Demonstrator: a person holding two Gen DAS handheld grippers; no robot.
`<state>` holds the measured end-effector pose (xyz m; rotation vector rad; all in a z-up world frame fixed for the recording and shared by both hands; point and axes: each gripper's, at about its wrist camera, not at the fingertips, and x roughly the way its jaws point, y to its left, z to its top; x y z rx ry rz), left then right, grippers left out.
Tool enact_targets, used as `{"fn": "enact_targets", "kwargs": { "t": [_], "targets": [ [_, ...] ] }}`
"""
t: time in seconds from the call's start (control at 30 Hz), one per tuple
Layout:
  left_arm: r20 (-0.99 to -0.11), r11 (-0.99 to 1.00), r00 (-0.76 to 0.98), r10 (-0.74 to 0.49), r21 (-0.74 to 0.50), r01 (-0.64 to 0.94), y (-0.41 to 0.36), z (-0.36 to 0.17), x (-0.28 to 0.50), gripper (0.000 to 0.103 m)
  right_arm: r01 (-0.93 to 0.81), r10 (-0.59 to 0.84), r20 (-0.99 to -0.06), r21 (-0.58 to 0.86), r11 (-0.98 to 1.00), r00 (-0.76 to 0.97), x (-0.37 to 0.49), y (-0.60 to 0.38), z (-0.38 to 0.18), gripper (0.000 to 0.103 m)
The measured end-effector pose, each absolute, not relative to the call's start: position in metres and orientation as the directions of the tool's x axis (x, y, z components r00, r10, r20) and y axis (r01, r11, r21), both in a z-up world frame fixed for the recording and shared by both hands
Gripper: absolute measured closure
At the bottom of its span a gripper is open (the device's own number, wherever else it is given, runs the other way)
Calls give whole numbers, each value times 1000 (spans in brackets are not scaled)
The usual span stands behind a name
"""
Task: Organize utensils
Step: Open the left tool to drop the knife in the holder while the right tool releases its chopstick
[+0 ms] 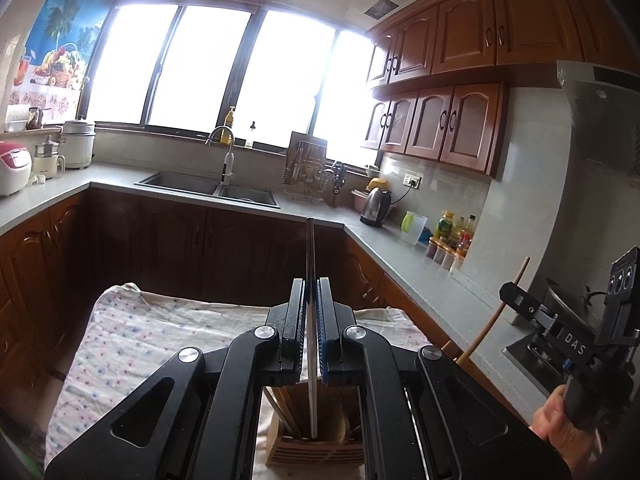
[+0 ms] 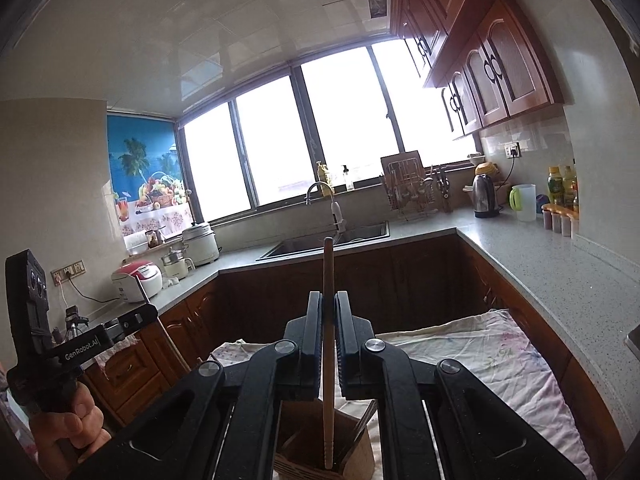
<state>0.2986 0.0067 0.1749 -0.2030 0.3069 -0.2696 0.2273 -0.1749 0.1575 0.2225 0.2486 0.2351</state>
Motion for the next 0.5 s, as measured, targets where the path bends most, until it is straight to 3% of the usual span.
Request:
{"fn": "enact_targets", "kwargs": {
  "t": [0.5],
  "targets": [
    [-376, 954, 889, -263, -242, 180, -2, 96, 318, 99, -151, 234, -286, 285, 947, 929, 248, -173, 92, 97]
  ]
}}
